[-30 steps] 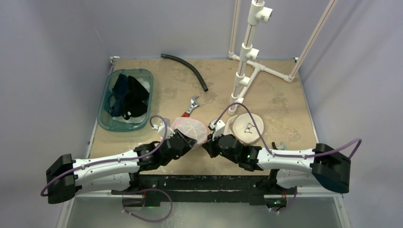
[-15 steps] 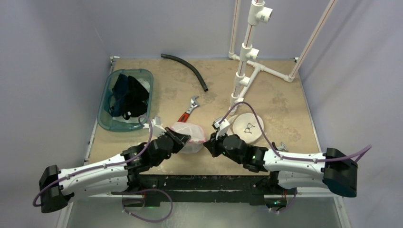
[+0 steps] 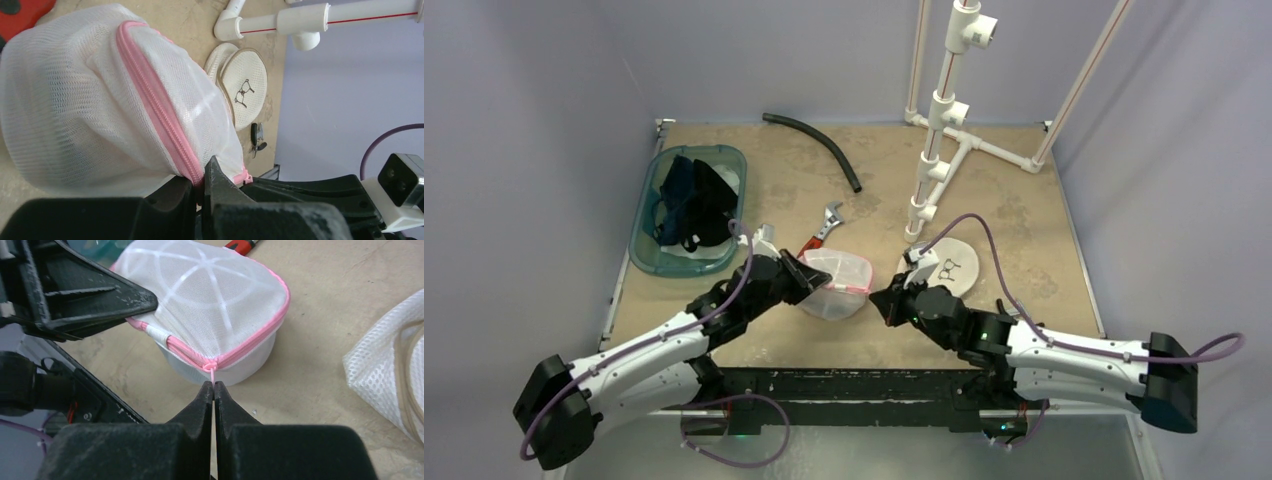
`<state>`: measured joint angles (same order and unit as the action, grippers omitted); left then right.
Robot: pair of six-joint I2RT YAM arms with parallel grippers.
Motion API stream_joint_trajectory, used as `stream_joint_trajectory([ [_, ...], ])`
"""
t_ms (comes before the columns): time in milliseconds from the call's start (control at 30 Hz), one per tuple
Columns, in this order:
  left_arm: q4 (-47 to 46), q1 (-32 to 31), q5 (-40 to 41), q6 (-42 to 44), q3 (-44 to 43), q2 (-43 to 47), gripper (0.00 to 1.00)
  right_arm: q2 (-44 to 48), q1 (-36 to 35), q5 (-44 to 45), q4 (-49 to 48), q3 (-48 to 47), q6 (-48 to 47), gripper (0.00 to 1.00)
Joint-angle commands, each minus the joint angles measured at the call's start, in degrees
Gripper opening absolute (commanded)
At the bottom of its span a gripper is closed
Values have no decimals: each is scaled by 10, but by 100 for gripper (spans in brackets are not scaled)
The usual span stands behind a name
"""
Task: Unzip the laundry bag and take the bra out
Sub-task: Unzip the laundry bag at the center of the board.
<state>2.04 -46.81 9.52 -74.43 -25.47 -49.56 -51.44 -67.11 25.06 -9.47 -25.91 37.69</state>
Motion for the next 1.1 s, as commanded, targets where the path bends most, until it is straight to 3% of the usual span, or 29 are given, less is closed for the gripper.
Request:
stream_joint_trajectory([
  [0, -83, 51, -53, 84, -24, -55, 0, 34, 0, 57, 89, 0, 44, 0],
  [100, -141, 85, -147, 104, -44, -98, 0, 30, -1, 57, 94, -5, 46, 0],
  [233, -159, 107, -204, 124, -65, -140, 0, 33, 0, 52, 94, -3, 44, 0],
  [267, -158, 109, -211, 131, -65, -149, 5, 35, -1, 49, 94, -2, 43, 0],
  [367, -167, 114, -213, 128, -46, -152, 36, 34, -1, 39, 85, 0, 36, 0],
  [433, -170, 115, -204, 118, -29, -142, 52, 28, -1, 31, 78, -1, 30, 0],
  [533, -125, 116, -183, 113, -23, -115, 63, 15, -2, 14, 60, -3, 19, 0],
  [667, -14, 111, -143, 94, -35, -51, 67, -8, -4, 8, 36, -10, 7, 0],
  [733, 54, 90, -103, 79, -47, -7, 69, -22, -5, 7, 24, -16, 2, 0],
  [867, 149, -13, 32, 18, -79, 36, 80, -53, -6, 7, 1, -28, -6, 0],
  [1000, 166, -111, 105, -73, -77, 16, 80, -77, -6, 7, -13, -35, -7, 0],
  [1067, 170, -180, 178, -119, -81, -1, 80, -83, -6, 6, -19, -37, -7, 0],
])
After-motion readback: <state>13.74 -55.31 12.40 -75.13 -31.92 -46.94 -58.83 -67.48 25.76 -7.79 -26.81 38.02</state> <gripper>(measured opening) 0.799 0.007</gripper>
